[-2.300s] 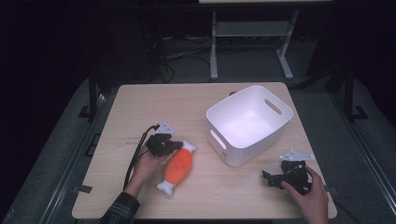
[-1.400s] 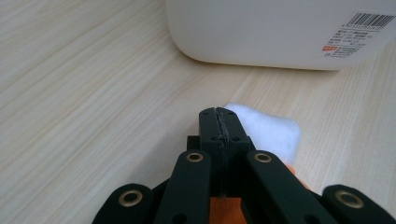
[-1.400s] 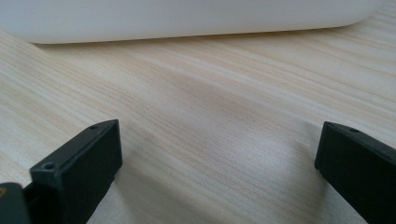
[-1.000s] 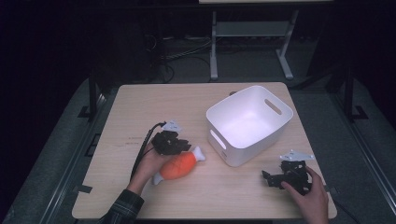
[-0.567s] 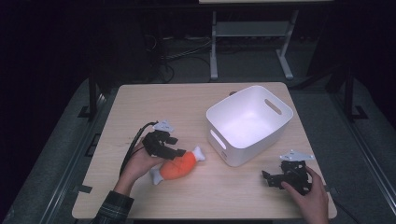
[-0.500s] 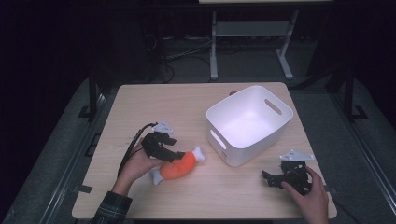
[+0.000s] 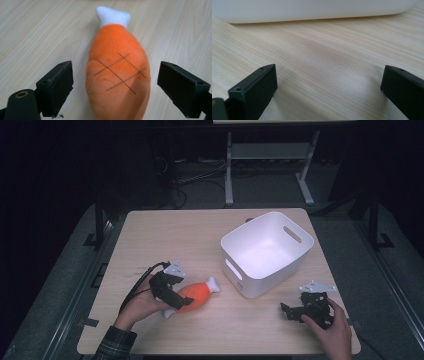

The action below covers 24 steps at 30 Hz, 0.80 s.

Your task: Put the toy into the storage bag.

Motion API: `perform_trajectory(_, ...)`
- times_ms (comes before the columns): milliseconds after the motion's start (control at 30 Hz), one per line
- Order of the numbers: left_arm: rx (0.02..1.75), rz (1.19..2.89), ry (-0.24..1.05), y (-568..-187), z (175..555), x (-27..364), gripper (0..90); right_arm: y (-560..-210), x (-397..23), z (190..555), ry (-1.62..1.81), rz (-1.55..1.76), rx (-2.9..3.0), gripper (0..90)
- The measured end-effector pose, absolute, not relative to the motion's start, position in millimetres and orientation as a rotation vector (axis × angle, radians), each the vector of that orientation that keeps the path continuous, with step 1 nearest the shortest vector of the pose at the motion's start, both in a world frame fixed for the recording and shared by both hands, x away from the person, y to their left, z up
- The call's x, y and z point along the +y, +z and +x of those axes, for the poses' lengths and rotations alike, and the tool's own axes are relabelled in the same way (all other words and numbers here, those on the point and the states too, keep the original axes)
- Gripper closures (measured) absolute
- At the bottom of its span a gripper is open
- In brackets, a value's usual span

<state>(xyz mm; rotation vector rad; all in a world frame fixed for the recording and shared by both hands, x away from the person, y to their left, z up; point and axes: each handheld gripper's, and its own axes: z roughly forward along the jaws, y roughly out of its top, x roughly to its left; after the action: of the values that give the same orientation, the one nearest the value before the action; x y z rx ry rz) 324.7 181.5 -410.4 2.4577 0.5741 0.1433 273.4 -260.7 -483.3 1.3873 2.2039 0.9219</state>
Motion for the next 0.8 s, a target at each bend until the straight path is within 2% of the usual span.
perform_trajectory(200,0.519,2.511,0.18,-415,323,176,12.5,-483,-261,273,0.922,1.387,2.204,0.2)
perform_trajectory(800,0.497,2.594,0.202,-436,324,161,12.5,-483,-261,273,0.922,1.387,2.204,0.2)
